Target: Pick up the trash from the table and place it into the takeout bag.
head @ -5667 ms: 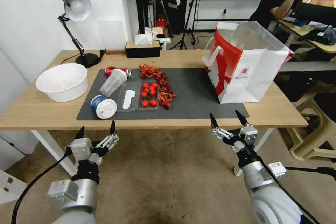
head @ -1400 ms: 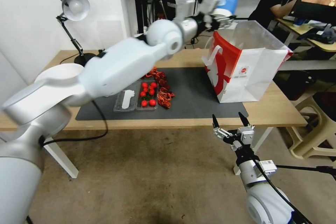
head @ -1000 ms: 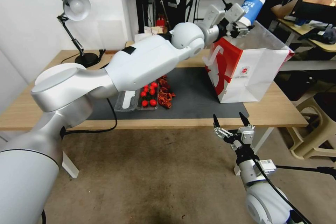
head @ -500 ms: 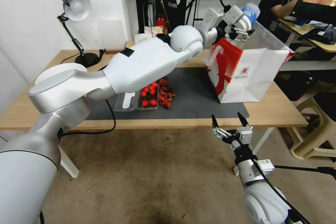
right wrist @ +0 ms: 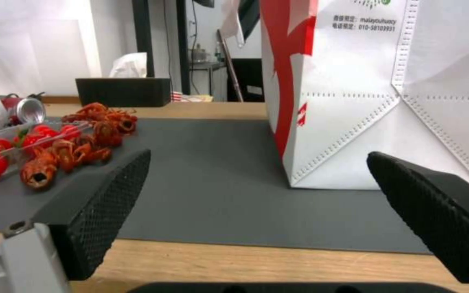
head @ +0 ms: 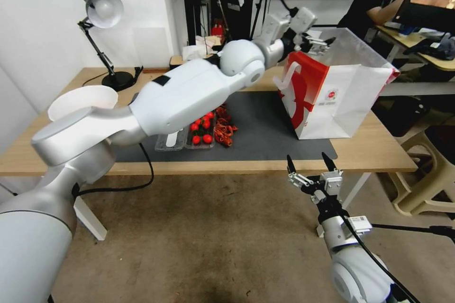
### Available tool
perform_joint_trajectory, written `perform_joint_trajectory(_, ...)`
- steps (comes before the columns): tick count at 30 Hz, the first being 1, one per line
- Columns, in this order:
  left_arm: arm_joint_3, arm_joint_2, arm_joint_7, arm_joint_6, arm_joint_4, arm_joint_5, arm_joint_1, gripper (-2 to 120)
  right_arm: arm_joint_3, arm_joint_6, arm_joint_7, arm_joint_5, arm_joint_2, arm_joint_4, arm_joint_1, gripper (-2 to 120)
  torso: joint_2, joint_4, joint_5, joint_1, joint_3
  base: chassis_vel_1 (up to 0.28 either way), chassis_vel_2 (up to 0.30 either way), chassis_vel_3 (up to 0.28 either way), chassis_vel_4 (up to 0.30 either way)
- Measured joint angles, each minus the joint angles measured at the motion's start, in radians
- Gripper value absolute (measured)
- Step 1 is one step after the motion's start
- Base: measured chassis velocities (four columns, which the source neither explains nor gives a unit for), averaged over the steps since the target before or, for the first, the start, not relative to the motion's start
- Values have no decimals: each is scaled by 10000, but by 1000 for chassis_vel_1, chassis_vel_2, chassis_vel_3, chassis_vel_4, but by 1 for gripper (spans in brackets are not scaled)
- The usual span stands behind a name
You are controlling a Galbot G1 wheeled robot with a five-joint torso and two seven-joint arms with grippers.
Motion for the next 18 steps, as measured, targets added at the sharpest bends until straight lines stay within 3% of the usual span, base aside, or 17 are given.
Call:
perform_joint_trajectory(2, -129, 184, -79, 46, -251, 46, 221, 100, 0, 0, 0, -3, 15, 2, 2, 100, 0, 3, -2, 0, 0, 0, 0, 0, 0)
perform_joint_trajectory(5, -871, 1106, -378, 256, -1327, 370, 1458, 100, -1, 17, 0, -6, 16, 6, 3, 100, 0, 2, -3, 0, -1, 0, 0, 0, 0)
perform_joint_trajectory(6, -871, 1106, -378, 256, -1327, 370, 1458, 100, -1, 17, 0, -6, 16, 6, 3, 100, 0, 2, -3, 0, -1, 0, 0, 0, 0)
perform_joint_trajectory(9, -1935, 2198, -686, 87, -2213, 1235, 3016, 100, 0, 38, -8, 11, -80, 54, -6, 100, 0, 3, -5, 0, 0, 0, 0, 0, 0)
perform_joint_trajectory(10, -1935, 2198, -686, 87, -2213, 1235, 3016, 100, 0, 38, -8, 11, -80, 54, -6, 100, 0, 3, -5, 0, 0, 0, 0, 0, 0)
perform_joint_trajectory(14, -3766, 3259, -1700, -536, -3522, 1852, 5262, 100, -15, 40, -12, 24, -117, 71, -9, 100, 1, 6, -4, 0, -1, 0, 0, 0, 0)
perform_joint_trajectory(15, -3766, 3259, -1700, -536, -3522, 1852, 5262, 100, -15, 40, -12, 24, -117, 71, -9, 100, 1, 6, -4, 0, -1, 0, 0, 0, 0)
perform_joint_trajectory(17, -4769, 3703, -2293, -1010, -4251, 2451, 6729, 100, -43, 44, -14, 23, -105, 76, -11, 100, 0, 5, -6, 0, -1, 0, 0, 0, 0)
perform_joint_trajectory(18, -4769, 3703, -2293, -1010, -4251, 2451, 6729, 100, -43, 44, -14, 23, -105, 76, -11, 100, 0, 5, -6, 0, -1, 0, 0, 0, 0)
